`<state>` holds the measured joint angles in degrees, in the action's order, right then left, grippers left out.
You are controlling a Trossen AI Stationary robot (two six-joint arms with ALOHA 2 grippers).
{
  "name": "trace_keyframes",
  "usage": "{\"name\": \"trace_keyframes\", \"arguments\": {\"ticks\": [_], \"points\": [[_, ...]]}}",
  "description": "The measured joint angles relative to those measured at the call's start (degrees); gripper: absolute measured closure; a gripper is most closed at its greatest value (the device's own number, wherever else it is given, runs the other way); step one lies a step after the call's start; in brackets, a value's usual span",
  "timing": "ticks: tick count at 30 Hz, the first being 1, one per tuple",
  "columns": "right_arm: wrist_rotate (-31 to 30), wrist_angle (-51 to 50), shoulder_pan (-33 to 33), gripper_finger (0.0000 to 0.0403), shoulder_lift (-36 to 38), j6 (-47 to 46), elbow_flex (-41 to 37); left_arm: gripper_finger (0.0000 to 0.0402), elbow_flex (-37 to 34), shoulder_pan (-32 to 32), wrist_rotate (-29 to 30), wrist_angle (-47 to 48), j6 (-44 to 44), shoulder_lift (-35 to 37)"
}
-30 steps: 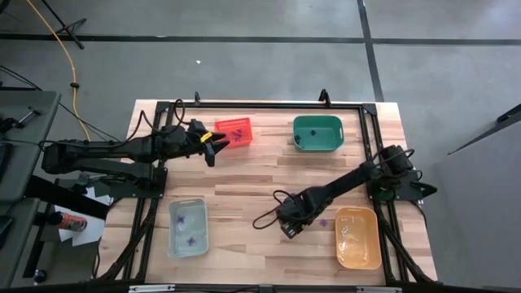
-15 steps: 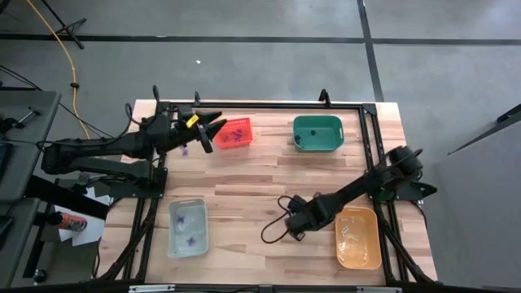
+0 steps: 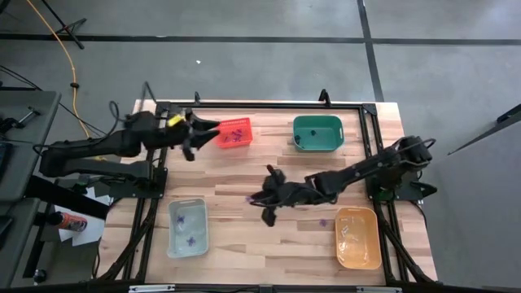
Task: Sort Halloween decoration
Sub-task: Put the purple spider toy into the white bin
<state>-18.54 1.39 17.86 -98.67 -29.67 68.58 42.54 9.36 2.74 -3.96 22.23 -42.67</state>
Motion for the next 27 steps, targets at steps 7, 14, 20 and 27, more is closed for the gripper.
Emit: {"name": "trace_keyframes", "arguments": {"ticks": [7,14,20,27], "points": [[1.1,10.6,-1.5,0.0403,-11.6,8.1,9.8,0.0229,0.0,0.0,-0.7,-0.2,-4.0,8.6],[4.8,10.6,-1.5,0.0403,-28.8,13.5,31.0,0.0229,0.0,0.0,-0.6,-0.3,-3.9,11.6],[6.8,9.8,-1.9,0.0403,-41.8,13.6,46.7,0.0229,0.0,0.0,-0.5,-0.1,-3.4,11.8],[7.6,7.6,-2.6,0.0403,-49.4,13.1,55.5,0.0229,0.0,0.0,-0.3,-0.2,-4.6,11.8]]}}
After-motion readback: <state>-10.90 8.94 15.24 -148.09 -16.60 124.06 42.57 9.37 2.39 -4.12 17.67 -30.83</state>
